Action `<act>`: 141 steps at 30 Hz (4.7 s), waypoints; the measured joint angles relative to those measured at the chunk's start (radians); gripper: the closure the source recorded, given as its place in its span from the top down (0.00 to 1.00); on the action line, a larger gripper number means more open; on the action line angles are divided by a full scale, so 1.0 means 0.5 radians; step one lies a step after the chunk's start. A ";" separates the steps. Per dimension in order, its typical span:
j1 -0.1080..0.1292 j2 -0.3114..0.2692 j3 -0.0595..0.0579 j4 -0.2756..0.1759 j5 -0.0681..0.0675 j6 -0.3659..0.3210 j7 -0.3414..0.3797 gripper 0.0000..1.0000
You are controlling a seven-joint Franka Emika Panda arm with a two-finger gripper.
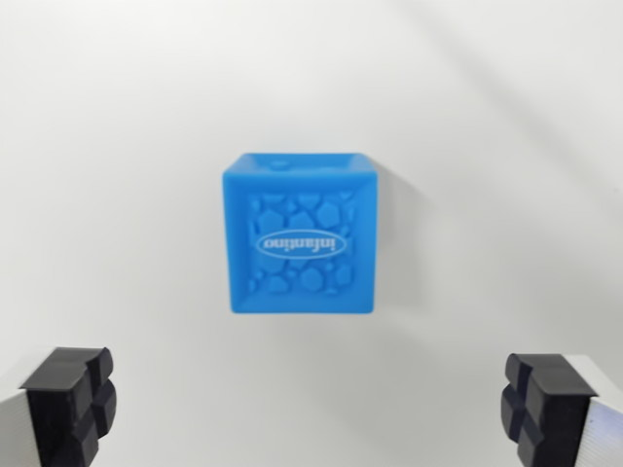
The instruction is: Stack cube
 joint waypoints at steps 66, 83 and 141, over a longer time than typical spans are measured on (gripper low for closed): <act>-0.040 0.522 0.064 0.089 0.060 0.431 -0.051 0.00; -0.039 0.497 0.063 0.082 0.060 0.417 -0.051 0.00; 0.062 -0.043 0.018 -0.003 0.006 -0.027 0.041 0.00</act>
